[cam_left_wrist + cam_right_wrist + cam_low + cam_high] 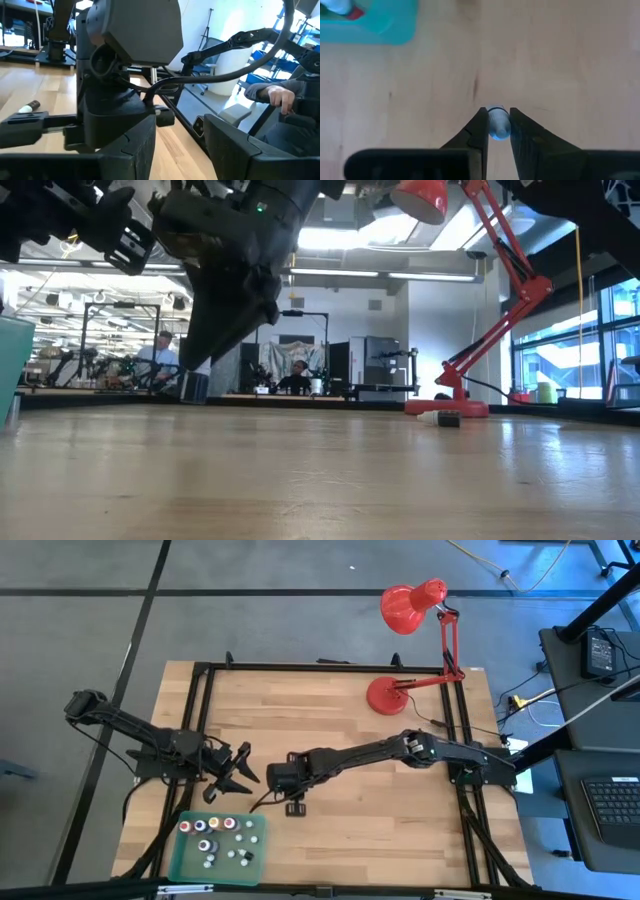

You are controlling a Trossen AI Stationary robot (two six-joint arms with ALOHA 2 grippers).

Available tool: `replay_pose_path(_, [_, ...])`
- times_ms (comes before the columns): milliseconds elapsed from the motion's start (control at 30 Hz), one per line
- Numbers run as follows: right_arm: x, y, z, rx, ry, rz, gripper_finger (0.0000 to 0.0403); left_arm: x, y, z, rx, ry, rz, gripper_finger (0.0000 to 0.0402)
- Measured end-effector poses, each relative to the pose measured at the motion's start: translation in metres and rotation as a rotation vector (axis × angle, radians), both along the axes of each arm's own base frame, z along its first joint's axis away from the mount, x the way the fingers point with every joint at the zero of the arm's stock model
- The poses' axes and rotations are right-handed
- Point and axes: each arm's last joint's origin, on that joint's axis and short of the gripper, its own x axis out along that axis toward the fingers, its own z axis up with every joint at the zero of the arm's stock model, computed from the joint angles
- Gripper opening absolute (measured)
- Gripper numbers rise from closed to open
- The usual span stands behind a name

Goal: Pick & Place food coloring
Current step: Put the black food coloring into the blue bin

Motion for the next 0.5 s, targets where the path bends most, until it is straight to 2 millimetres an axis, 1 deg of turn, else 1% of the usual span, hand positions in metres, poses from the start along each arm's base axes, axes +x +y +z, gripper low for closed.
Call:
replay_pose_path(133, [0.000, -0.001, 0.000, -0.013, -0.001, -0.015, 0.0061, 0.000, 0.000, 0.000, 0.000, -0.001, 0.000, 0.0162])
replay_pose_path(233, [0.001, -0.001, -0.007, -0.011, 0.016, -0.028, 0.0062, 0.000, 0.000, 0.000, 0.002, -0.001, 0.001, 0.0164])
replay_pose_path(367, [0.003, 0.000, -0.022, -0.014, 0.039, -0.034, 0.0062, 0.000, 0.000, 0.000, 0.001, -0.002, 0.001, 0.0162])
replay_pose_path(500, [0.003, 0.000, -0.023, -0.016, 0.040, -0.031, 0.0062, 0.000, 0.000, 0.000, 0.004, 0.004, 0.001, 0.0160])
